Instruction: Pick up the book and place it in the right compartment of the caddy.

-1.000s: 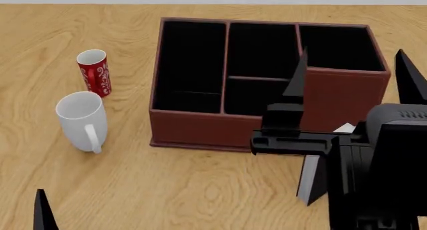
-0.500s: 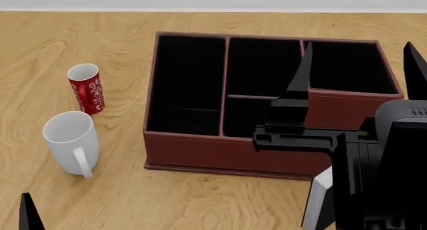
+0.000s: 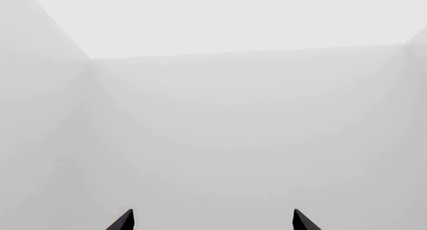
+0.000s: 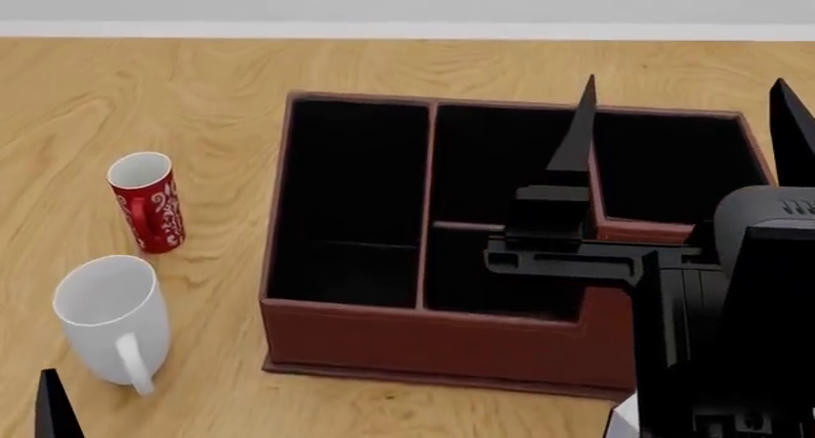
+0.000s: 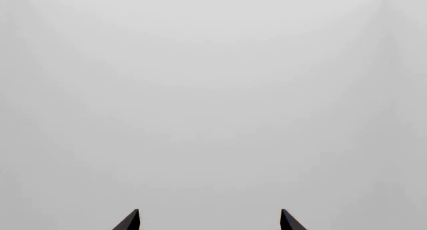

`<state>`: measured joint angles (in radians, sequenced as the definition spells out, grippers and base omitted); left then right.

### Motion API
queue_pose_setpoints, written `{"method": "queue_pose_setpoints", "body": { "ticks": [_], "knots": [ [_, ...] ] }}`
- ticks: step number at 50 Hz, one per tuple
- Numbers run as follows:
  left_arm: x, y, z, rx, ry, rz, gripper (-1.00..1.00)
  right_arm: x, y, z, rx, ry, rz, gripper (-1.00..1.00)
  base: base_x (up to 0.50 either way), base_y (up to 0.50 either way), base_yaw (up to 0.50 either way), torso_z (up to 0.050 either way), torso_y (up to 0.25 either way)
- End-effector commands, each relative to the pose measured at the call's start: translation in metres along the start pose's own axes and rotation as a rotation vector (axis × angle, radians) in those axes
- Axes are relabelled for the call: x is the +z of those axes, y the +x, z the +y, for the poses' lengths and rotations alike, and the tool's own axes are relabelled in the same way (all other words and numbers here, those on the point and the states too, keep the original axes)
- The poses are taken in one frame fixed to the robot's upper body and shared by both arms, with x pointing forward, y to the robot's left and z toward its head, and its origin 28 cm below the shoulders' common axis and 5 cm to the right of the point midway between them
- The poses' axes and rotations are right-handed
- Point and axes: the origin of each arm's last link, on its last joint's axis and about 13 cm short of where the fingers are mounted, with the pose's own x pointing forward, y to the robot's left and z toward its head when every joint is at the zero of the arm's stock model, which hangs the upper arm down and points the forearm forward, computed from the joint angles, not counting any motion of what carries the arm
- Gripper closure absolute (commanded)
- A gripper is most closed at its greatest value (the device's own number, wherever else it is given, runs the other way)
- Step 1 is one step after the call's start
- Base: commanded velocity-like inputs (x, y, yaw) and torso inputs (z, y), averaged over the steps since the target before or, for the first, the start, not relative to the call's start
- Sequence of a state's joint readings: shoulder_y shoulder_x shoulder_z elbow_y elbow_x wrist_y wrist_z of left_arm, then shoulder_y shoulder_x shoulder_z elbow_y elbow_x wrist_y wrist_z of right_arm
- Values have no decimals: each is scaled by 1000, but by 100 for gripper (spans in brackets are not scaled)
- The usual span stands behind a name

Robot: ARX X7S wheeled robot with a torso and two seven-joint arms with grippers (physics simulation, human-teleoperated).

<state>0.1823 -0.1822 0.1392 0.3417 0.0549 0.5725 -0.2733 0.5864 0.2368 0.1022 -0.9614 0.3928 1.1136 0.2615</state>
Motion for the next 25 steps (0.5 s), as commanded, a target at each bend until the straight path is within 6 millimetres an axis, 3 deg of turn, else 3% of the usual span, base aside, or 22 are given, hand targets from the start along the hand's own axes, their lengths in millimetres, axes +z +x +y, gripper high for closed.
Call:
{"method": "queue_pose_setpoints", "body": {
  "ticks": [1, 25],
  "knots": [
    [1, 0, 0, -2, -3, -3, -100, 0, 0, 0, -2, 0, 1, -100, 211, 0, 0, 0, 0],
    [1, 0, 0, 2, -7, -6, -100, -1, 0, 0, -16, -16, 19, -100, 211, 0, 0, 0, 0]
  ]
}}
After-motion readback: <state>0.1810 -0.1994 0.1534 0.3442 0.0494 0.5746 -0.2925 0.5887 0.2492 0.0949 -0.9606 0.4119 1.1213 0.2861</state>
